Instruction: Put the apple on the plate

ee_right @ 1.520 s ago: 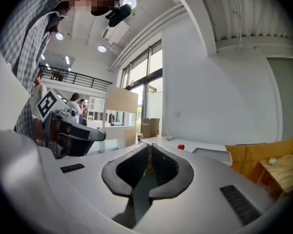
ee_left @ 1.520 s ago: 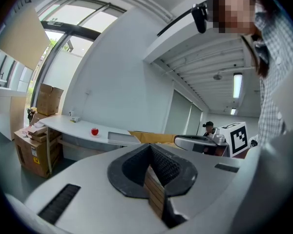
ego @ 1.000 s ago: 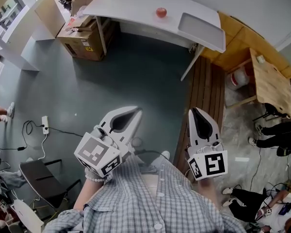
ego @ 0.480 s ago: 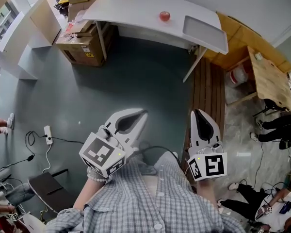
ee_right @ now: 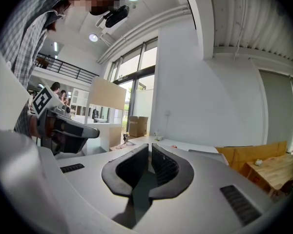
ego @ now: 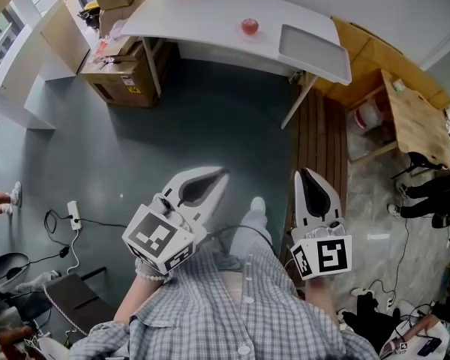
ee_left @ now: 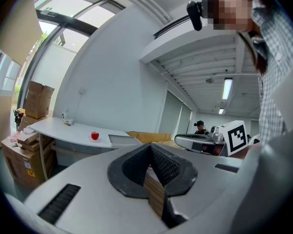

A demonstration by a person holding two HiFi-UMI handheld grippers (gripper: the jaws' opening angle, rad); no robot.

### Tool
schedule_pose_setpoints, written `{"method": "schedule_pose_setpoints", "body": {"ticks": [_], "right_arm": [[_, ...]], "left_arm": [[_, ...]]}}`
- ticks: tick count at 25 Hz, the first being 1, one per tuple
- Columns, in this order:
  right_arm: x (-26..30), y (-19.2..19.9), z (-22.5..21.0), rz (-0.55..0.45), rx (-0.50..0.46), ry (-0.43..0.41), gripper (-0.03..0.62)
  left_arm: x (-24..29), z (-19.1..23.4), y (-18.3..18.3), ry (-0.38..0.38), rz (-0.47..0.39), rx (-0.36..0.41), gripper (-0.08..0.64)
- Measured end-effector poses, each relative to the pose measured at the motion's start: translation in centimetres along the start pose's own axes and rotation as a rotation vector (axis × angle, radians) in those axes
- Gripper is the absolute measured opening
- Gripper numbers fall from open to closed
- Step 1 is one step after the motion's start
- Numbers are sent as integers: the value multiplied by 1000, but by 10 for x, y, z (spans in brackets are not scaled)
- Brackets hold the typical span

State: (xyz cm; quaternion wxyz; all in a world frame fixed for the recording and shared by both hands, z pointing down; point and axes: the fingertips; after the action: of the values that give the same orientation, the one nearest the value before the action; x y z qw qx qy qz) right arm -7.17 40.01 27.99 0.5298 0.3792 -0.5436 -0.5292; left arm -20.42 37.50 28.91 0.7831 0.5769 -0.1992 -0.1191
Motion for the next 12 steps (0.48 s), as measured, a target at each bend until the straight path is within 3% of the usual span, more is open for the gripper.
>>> {"method": "schedule_pose_setpoints", "body": {"ticks": [12], "right_arm": [[51,1,-96,6,-2,-87,34]], "left_arm": [[96,0,-29,-65,-1,-6,9]]}}
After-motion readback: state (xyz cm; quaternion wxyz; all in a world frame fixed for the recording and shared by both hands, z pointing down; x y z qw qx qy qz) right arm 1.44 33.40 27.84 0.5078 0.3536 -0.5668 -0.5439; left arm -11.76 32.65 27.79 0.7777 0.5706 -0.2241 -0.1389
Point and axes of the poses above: the fingertips, and each gripper's own axes: x forward along the fingers, z to its left, y out of its underside, and after that the axes turned 4 degrees about z, right-handed
